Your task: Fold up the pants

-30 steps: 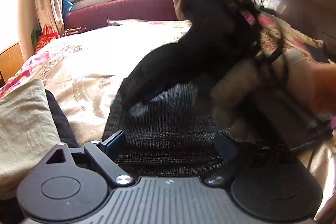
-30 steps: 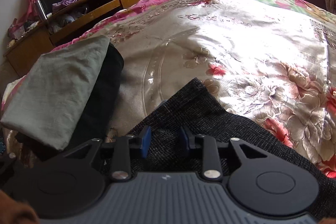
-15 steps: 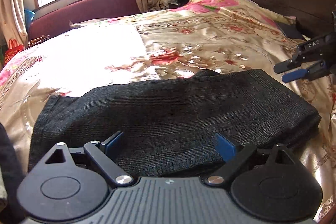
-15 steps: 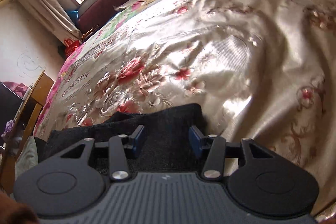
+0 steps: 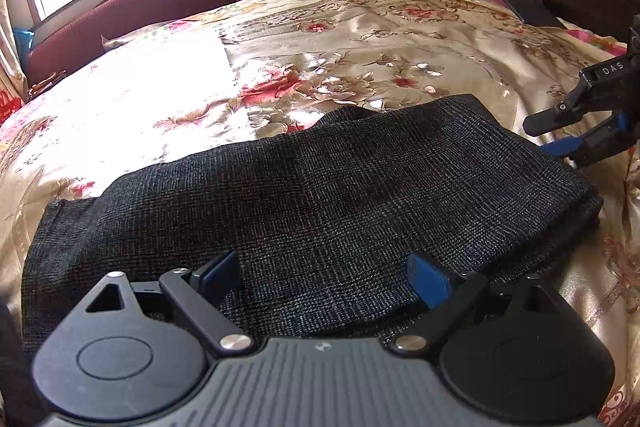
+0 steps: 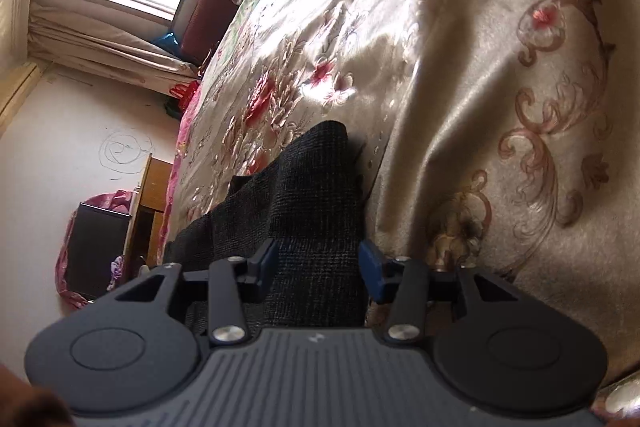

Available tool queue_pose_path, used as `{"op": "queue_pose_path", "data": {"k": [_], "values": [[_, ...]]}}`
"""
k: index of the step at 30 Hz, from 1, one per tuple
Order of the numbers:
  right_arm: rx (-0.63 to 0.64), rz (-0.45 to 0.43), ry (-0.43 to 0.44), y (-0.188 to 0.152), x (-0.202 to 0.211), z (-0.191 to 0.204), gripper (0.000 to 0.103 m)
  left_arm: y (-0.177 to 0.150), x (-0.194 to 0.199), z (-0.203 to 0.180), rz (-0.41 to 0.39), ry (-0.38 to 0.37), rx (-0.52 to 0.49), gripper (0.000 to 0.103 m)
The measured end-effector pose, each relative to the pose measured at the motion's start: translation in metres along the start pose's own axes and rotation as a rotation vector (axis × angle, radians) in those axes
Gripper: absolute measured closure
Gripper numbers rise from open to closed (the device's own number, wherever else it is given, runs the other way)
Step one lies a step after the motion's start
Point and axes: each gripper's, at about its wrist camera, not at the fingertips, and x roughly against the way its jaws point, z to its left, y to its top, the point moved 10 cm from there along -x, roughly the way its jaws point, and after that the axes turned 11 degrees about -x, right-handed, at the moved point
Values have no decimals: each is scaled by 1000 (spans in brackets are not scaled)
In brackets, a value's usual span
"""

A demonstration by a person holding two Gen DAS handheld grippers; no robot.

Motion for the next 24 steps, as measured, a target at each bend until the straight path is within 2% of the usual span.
{"op": "queue_pose_path", "data": {"k": [2,5,6,10,15,17,20,22,24], "values": [[-4,17,32,3,-13,-1,54,2,-1,-2,-2,-7,0,0],[-79,30,63,12,-20,-9,59,5,-4,-6,2,-10,-21,0],[-63,41,75,11,-16,-7,59,7,-4,-7,0,-5,-33,0],[25,30,17,12,-1,-15,62,8,-4,-13,-2,-30,-56,0],[36,37,66,25,-27,-9,60,12,-9,-17,5,-33,-56,0],[15,57,102,26,-29,-5,57,14,-11,-18,9,-37,-45,0],[50,112,156,14,-15,4,57,16,-12,-20,14,-44,-57,0],[20,153,217,7,-8,3,57,17,-13,-23,14,-53,-71,0],[7,142,265,9,-3,3,57,18,-15,-25,16,-54,-82,0]]}}
